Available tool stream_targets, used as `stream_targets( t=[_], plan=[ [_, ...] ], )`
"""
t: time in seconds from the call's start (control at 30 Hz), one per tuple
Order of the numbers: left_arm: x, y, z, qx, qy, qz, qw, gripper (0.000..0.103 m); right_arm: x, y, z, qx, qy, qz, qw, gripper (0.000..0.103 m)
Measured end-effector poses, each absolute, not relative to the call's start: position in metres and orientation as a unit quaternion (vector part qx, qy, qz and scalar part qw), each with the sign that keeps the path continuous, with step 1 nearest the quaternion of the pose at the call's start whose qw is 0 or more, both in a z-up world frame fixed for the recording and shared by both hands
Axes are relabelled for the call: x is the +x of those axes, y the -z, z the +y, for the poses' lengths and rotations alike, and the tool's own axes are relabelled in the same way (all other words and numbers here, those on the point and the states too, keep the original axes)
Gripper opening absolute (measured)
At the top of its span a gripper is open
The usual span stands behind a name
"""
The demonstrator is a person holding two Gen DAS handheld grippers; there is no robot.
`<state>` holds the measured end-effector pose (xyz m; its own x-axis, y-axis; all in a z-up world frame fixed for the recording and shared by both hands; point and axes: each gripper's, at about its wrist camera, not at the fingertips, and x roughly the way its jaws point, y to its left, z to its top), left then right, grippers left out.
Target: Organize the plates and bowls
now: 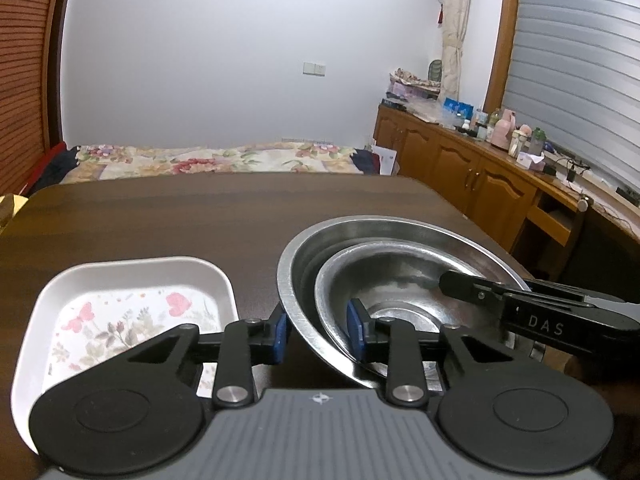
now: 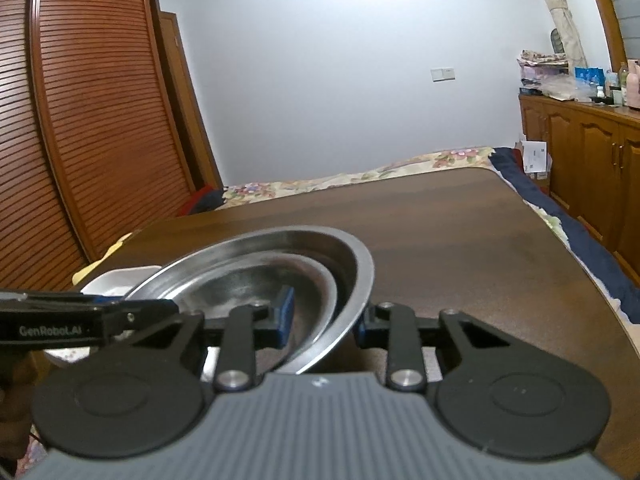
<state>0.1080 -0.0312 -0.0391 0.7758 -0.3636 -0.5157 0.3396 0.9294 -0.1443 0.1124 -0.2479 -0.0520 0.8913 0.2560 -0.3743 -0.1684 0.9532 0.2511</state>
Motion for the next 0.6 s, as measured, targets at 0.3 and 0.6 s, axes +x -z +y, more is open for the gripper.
stream_targets(
  t=[0.3,0.6],
  plan=[
    [0.103,0.014,-0.018,-0.031,0.197,0.254,0.946,0.031,0.106,0.028,-0.251,0.115,-0.121,0.175,0.970,0.031],
    [0.097,-0.004,-0.002,-0.038,0.207,0.231,0.950,0.031,0.105,0.016,-0.246,0.128,-0.134,0.159,0.970,0.031]
  ],
)
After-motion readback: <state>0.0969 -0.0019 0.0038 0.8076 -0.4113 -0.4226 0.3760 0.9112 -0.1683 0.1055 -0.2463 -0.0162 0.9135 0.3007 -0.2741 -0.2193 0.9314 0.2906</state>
